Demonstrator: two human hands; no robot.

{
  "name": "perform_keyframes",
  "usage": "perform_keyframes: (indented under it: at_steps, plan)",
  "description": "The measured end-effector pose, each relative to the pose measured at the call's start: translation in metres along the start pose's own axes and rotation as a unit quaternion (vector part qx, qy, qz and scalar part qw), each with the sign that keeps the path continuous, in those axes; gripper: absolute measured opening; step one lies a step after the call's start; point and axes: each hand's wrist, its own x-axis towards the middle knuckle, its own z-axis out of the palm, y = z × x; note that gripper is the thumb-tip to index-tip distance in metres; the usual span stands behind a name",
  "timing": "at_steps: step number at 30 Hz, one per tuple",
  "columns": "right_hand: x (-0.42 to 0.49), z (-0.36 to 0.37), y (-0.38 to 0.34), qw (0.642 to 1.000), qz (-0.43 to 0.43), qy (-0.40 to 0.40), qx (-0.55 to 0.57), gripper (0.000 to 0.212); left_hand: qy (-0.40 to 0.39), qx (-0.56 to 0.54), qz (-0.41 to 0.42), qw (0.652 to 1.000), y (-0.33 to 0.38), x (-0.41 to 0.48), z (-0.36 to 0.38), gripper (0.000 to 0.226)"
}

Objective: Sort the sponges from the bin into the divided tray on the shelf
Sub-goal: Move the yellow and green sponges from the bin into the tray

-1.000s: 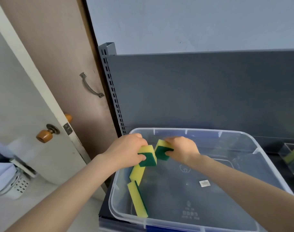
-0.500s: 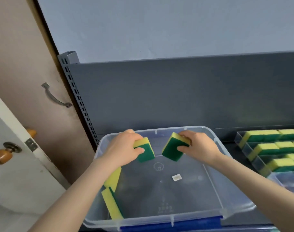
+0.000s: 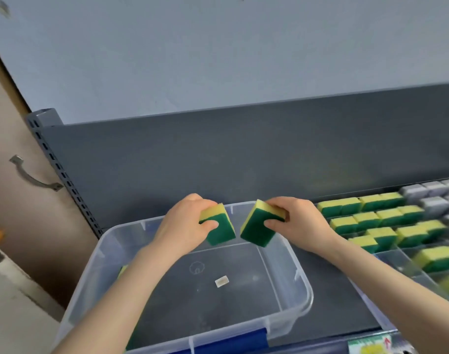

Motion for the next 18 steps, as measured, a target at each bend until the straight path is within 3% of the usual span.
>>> perform_keyframes:
  at_steps: [11,18]
  plan:
    - [-0.022,-0.104,0.100,0.998,0.005,0.055,0.000,0.031,0.064,-0.042,0.031,0.997,0.130,0.041,0.040,0.035]
    - [-0.046,-0.148,0.162,0.999,0.007,0.050,-0.006,0.032,0.072,-0.077,0.042,0.994,0.208,0.052,0.080,0.042]
